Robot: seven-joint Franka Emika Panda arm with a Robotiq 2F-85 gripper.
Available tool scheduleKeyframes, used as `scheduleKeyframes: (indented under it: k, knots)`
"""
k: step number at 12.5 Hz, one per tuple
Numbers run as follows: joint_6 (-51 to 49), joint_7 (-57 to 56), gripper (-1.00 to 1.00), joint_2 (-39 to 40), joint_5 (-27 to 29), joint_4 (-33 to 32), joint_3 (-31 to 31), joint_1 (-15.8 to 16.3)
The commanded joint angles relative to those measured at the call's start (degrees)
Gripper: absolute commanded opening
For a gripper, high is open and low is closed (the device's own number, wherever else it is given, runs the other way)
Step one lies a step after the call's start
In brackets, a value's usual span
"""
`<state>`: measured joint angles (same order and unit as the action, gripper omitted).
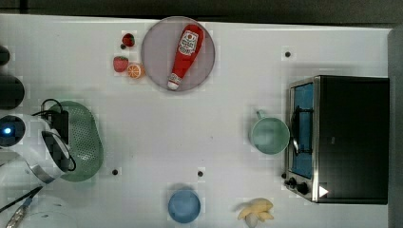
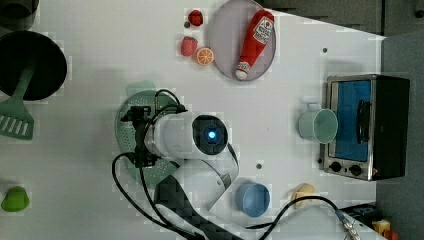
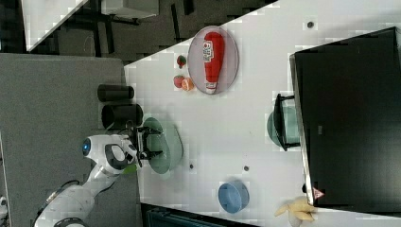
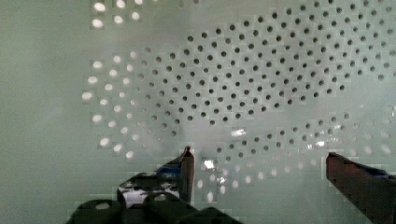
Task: Drag strainer right to left.
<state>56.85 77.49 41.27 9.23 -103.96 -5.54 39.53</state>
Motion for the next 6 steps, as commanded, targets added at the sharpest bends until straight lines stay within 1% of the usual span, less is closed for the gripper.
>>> scheduleKeyframes:
  k: [1, 6]
  knots:
    - [-8.3, -6.9, 1.00, -6.2, -0.2, 0.0, 2.1, -1.3]
    - [-26.0, -28.2, 1.00, -24.5, -0.2, 0.0, 11.1, -2.6]
